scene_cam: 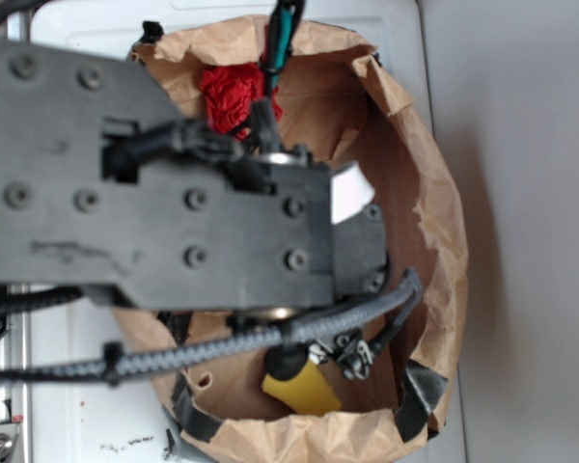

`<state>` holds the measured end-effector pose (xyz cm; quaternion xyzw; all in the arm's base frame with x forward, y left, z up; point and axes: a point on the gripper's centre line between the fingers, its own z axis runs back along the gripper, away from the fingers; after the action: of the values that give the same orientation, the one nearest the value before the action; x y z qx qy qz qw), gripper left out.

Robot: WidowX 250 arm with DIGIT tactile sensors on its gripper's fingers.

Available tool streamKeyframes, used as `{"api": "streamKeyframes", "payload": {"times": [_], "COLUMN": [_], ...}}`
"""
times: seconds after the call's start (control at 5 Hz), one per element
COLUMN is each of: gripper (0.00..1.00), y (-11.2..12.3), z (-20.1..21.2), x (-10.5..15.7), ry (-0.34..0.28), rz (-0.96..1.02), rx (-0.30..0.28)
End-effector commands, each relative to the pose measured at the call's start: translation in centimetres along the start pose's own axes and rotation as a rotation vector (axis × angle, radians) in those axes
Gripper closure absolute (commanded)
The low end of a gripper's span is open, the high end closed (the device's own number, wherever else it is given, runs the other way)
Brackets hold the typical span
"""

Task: Grab the red paper.

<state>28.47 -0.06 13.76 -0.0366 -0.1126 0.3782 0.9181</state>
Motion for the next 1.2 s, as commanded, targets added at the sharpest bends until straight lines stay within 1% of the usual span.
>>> {"api": "streamKeyframes", "payload": {"times": [0.0, 0.2, 0.4, 0.6, 0.8, 1.0], "gripper": [0.0, 0.0, 0.0, 0.0, 0.0, 0.0], "y": [0.8, 1.4, 1.8, 2.4, 3.0, 3.5], "z": [0.3, -0.2, -0.7, -1.6, -2.6, -3.2], "x": [2.0, 1.9, 2.3, 2.1, 2.4, 2.7], "ry": [-0.083, -0.107, -0.111, -0.115, -0.136, -0.171], "rz": [0.222, 0.299, 0.358, 0.449, 0.489, 0.518], "rx": [0.009, 0.029, 0.062, 0.153, 0.212, 0.242]}}
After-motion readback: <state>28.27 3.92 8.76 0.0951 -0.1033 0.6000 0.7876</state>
